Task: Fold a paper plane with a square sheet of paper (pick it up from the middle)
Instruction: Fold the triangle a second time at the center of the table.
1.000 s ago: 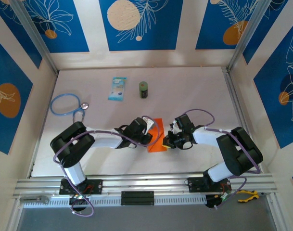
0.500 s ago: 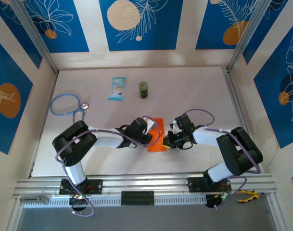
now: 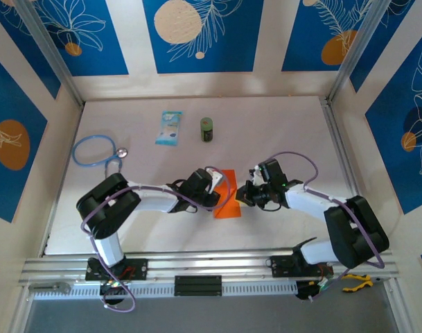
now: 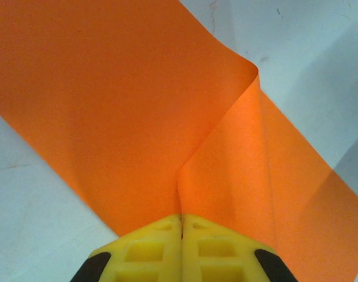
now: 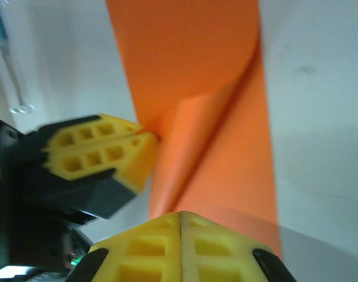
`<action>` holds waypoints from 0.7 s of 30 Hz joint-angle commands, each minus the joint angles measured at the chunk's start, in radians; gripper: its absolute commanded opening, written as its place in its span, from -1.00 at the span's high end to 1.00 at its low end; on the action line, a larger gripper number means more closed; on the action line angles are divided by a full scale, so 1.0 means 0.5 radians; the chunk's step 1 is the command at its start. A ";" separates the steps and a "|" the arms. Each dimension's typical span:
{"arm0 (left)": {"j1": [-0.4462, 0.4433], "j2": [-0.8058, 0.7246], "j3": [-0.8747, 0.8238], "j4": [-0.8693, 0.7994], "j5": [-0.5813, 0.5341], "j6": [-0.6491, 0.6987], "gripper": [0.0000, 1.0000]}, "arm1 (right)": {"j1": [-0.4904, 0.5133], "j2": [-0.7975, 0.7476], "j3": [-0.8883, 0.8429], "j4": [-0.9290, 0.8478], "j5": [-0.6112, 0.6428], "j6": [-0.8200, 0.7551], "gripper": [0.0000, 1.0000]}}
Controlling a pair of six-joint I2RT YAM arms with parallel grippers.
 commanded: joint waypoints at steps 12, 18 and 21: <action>0.030 0.036 0.010 -0.092 0.021 -0.001 0.98 | 0.219 0.290 0.084 0.428 0.117 0.530 1.00; 0.030 0.039 0.014 -0.092 0.027 0.000 0.98 | 0.226 0.379 0.127 0.472 0.081 0.538 1.00; 0.033 0.046 0.020 -0.100 0.016 0.004 0.98 | 0.227 0.426 0.140 0.467 0.071 0.533 1.00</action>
